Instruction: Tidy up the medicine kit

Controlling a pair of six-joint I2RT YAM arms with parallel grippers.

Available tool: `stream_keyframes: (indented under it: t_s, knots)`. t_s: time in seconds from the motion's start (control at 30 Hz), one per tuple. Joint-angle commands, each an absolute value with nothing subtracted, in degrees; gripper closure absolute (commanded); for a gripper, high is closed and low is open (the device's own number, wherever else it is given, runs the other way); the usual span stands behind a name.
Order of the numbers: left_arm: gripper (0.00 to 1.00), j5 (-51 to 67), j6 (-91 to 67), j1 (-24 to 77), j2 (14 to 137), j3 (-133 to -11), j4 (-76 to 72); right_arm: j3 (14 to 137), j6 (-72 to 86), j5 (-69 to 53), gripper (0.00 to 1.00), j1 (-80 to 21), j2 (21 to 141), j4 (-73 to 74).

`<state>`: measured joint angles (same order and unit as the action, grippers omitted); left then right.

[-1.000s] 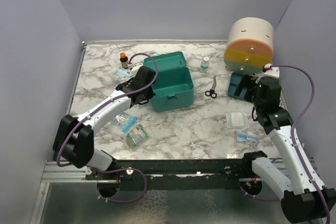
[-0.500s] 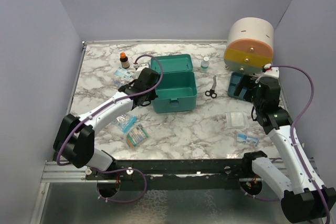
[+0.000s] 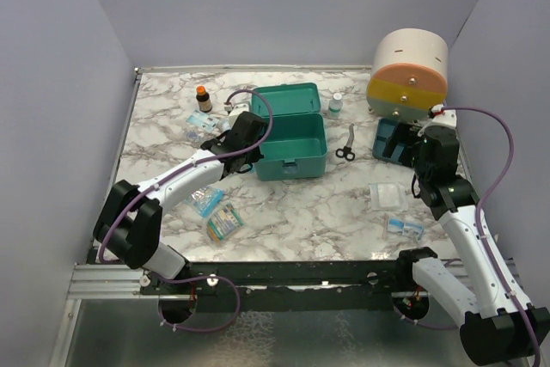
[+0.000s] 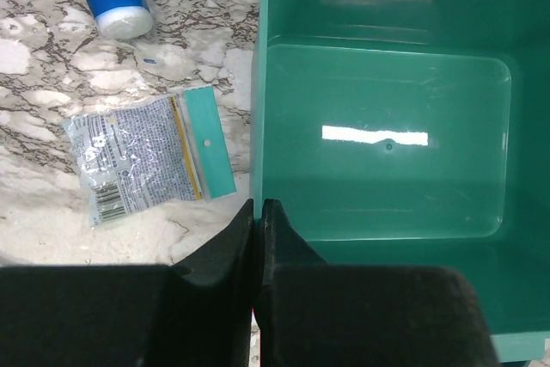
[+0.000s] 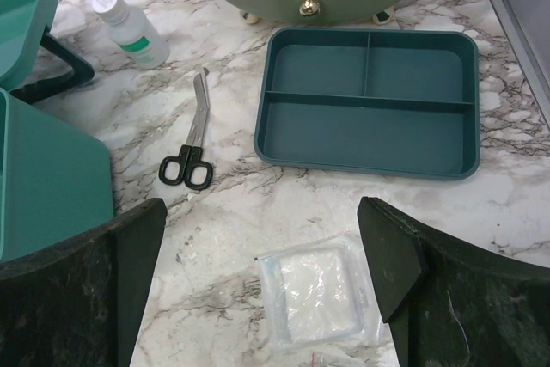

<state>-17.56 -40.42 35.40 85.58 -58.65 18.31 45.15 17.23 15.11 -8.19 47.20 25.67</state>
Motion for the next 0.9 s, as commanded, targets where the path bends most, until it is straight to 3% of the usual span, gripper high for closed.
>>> stream_keyframes:
  t_s: [0.0, 0.4, 0.63, 0.87]
  knots:
    - [1.0, -17.8, -40.6, 35.9, 86.3, -58.6, 18.3, 44.8, 16.2, 14.4, 0.04, -8.4, 47.0, 23.3]
    - [1.0, -16.7, -35.1, 35.8, 85.3, -58.0, 19.6, 43.3, 17.1, 14.2, 0.04, -8.4, 46.8, 22.3]
    - [0.63, -15.5, -34.3, 35.8, 85.4, -58.2, 19.5, 42.4, 17.5, 14.2, 0.04, -8.4, 45.7, 23.0]
    - [0.49, -15.5, -33.3, 35.8, 84.8, -58.8, 19.4, 41.9, 17.7, 14.4, 0.04, -8.4, 45.2, 23.1]
